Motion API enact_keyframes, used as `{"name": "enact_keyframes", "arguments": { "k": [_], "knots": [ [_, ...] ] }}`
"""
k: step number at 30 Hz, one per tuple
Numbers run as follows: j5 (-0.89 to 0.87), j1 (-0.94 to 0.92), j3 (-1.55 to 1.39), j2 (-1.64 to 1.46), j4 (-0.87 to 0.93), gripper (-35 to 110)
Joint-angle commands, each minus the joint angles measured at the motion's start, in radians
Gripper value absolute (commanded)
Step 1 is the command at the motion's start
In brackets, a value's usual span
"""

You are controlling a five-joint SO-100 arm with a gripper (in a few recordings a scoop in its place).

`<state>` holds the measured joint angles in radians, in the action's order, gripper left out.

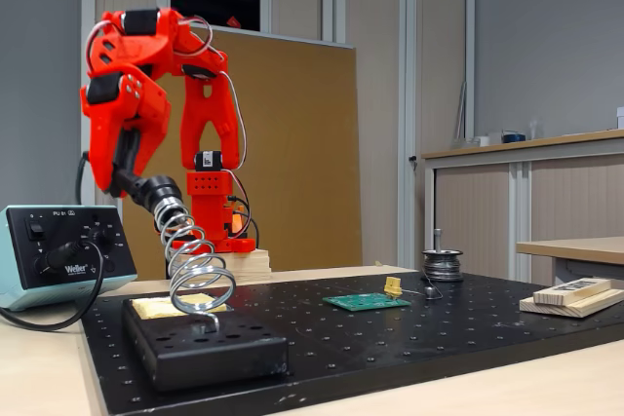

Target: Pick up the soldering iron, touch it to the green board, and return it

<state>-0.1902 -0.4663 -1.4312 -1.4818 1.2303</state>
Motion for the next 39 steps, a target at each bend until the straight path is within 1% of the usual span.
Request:
{"name": "enact_keyframes", "arguments": {
  "k": [1, 17, 35, 39],
  "knots": [
    [-0.025, 0.032, 0.077, -0.006, 0.028, 0],
    [-0.046, 0.100, 0.241, 0.008, 0.156, 0],
    [-0.147, 0.175, 0.310, 0.028, 0.224, 0],
    [-0.160, 0.202, 0.367, 0.081, 0.224, 0]
  ]
}}
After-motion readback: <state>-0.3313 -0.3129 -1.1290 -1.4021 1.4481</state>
